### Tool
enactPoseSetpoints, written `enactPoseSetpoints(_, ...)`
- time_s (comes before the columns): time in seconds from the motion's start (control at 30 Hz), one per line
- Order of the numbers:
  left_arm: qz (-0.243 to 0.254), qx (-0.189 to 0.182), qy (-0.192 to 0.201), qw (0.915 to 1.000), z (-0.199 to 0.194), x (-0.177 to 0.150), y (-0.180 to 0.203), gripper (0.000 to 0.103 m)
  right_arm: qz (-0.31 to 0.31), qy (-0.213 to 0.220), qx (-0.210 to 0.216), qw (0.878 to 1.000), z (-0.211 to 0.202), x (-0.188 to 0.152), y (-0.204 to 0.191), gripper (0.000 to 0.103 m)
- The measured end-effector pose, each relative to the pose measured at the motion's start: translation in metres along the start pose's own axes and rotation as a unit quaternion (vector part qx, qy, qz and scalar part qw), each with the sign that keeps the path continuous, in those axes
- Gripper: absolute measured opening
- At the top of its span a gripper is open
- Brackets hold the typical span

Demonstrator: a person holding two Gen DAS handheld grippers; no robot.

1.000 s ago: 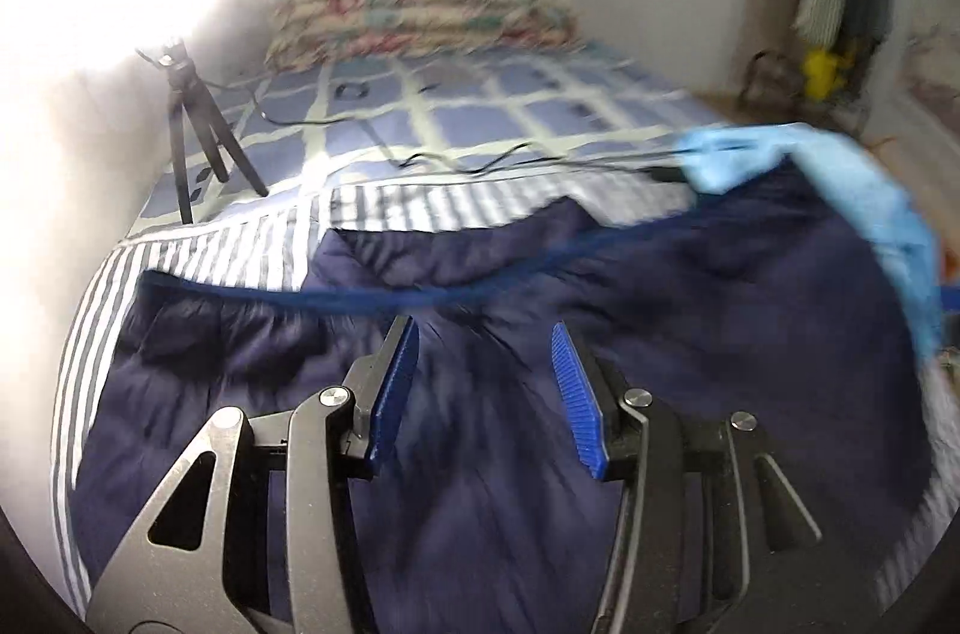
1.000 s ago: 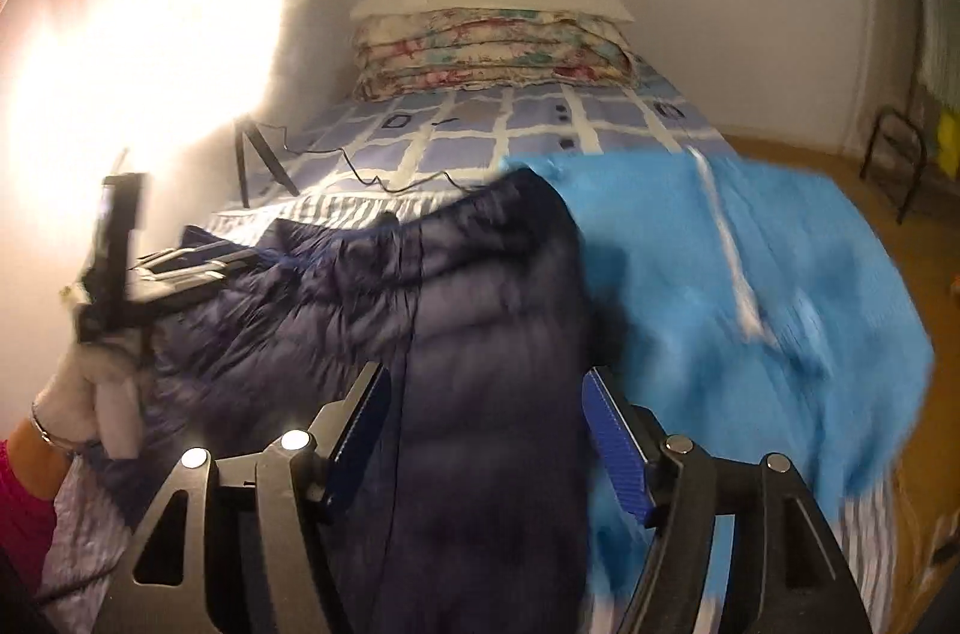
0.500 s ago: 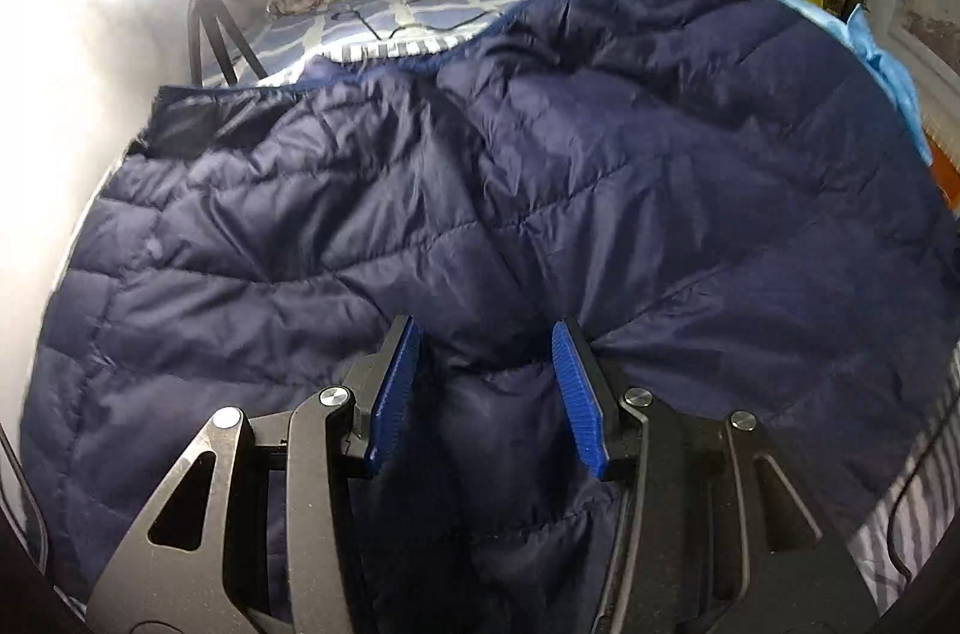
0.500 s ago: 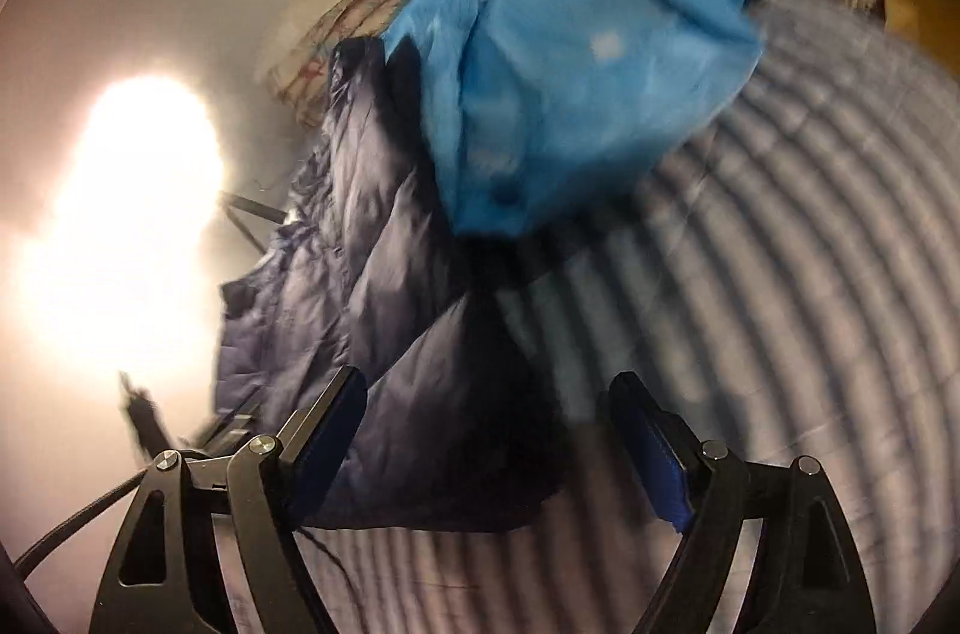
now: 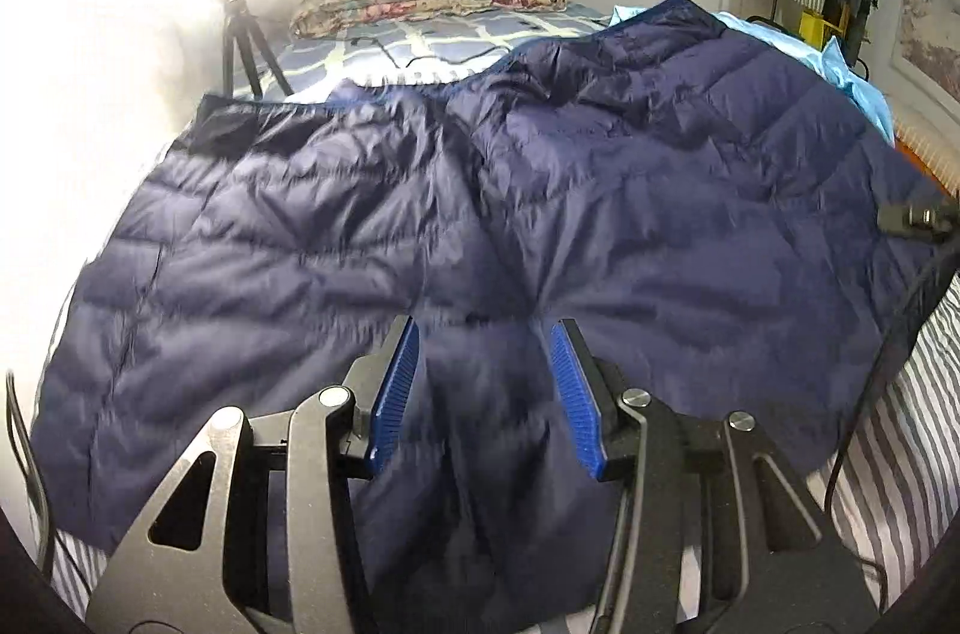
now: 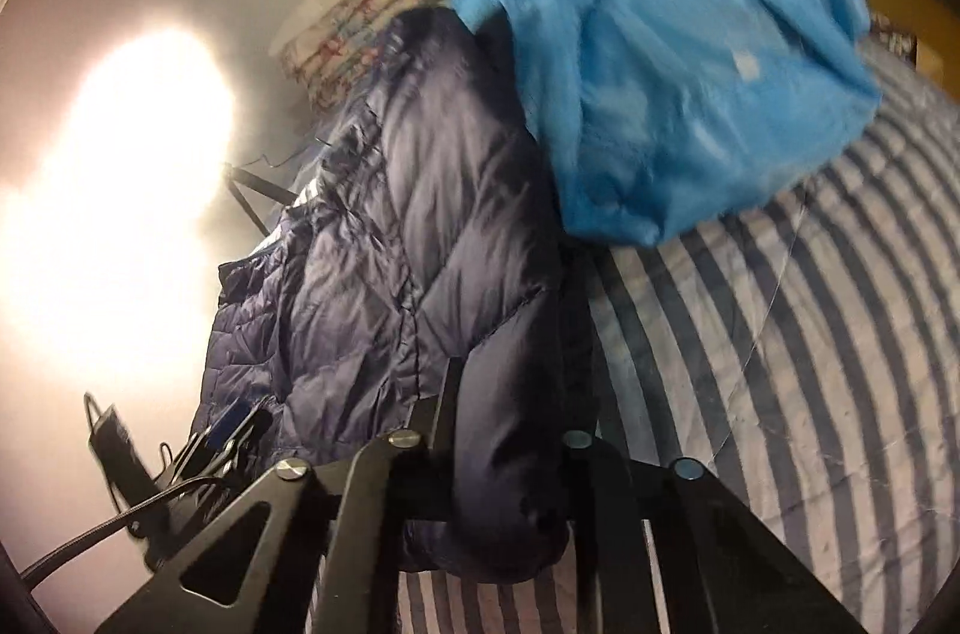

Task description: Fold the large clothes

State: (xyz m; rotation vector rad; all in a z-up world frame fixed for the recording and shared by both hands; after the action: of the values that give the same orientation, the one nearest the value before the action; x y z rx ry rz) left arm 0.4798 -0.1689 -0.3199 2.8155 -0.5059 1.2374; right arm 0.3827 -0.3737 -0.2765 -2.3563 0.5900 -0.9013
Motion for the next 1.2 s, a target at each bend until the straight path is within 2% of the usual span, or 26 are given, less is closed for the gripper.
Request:
enactPoseSetpoints(0.1,-0.015,-0.005,-0.029,0.9995,0.016,-0.020,-0.005,0.048,-0.026,0.009,-0.018,0.999,-0.007,0.003,-0.014,0.007)
enactPoseSetpoints(0.33,-0.032,-0.023,-0.043,0.9983,0.010,-0.016,-0.016,0.048,-0.125,0.023,-0.059,0.990,-0.014,0.016,-0.079,0.005)
enactPoseSetpoints(0.47,-0.078,-0.023,-0.008,0.9966,-0.042,-0.011,-0.051,0.048,-0.178,0.035,-0.063,0.981,-0.021,0.020,-0.119,0.005)
enactPoseSetpoints(0.63,-0.124,-0.015,0.020,0.9920,-0.110,-0.025,-0.105,0.048,-0.245,0.040,-0.067,0.966,-0.011,0.017,-0.171,0.004)
enactPoseSetpoints(0.87,-0.177,0.033,0.054,0.9821,-0.197,-0.064,-0.170,0.048,-0.318,0.039,-0.054,0.946,0.014,0.013,-0.241,0.004)
enactPoseSetpoints(1.03,-0.193,0.065,0.066,0.9768,-0.234,-0.085,-0.194,0.048,-0.367,0.029,-0.028,0.929,0.046,-0.004,-0.297,0.004)
enactPoseSetpoints(1.2,-0.203,0.074,0.067,0.9742,-0.256,-0.098,-0.199,0.048,-0.426,0.000,0.020,0.904,0.095,-0.043,-0.364,0.004)
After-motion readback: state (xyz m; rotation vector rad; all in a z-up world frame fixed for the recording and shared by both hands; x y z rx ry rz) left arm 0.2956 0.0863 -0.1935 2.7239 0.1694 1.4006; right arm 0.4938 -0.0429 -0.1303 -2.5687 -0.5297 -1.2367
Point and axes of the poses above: each gripper's, at about its wrist camera, not at the fingertips, and z roughly the way its jaws point, y to its right, x to its top, the point moved 9 cm from there along z, roughly the way its jaws point, and after that the axes turned 8 degrees about x, right-handed, at the moved point
